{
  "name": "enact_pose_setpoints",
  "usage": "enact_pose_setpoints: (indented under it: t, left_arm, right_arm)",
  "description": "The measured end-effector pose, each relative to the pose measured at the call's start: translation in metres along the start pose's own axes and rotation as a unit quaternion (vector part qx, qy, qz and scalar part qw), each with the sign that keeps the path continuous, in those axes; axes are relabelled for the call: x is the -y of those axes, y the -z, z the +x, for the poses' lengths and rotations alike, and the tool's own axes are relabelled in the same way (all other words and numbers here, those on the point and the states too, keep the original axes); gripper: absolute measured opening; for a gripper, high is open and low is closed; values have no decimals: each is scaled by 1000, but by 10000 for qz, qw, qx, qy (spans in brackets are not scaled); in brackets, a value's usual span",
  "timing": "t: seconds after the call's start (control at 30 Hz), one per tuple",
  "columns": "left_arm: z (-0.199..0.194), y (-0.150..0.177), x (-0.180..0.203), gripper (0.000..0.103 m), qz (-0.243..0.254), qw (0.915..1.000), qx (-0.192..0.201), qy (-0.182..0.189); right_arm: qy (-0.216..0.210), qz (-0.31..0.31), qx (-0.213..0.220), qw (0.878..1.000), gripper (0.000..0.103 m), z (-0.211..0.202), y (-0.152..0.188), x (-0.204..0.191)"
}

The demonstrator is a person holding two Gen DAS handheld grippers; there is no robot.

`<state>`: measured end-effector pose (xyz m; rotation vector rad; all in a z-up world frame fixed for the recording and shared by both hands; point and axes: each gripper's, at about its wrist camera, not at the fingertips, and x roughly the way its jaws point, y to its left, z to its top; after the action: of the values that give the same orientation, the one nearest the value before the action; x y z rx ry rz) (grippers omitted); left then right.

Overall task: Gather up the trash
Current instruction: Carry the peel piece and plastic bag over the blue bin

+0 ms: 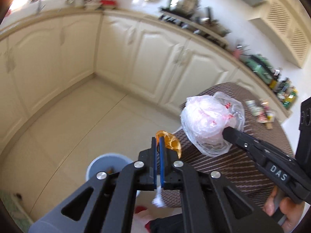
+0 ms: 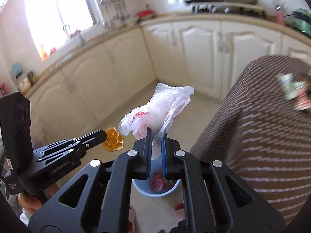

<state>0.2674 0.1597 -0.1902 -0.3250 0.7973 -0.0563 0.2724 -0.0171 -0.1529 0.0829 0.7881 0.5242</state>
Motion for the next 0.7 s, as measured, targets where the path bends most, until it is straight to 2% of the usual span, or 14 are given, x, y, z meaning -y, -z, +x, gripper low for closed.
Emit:
enact_pose_setpoints:
  t: [0.13, 0.3, 0.4, 0.6, 0.67, 0.7]
  left_arm:
    - [41, 18, -47, 2, -290, 9975, -448, -472]
    - [95, 40, -85, 2, -588, 9915, -963, -653]
    - [122, 48, -99, 2, -730, 9885, -1164, -636]
    - [157, 60, -119, 4, -903, 9853, -1381, -451]
    - [164, 61, -123, 20, -943, 9834, -1471, -481]
    - [165, 61, -126, 41, -971, 9833, -1430, -578]
  right_arm:
    - [-96, 1, -624, 9980, 8, 62, 22, -11]
    - [-149, 82, -1287, 9915, 8, 123, 54, -15]
    - [-105, 152, -1609, 9868, 8, 155, 69, -12]
    - [-19, 290, -1928, 9808, 8, 192, 85, -3]
    - [-11, 354, -1996, 9792, 8, 201, 88, 1]
    - [-7, 361, -2014, 9788, 8, 203, 89, 2]
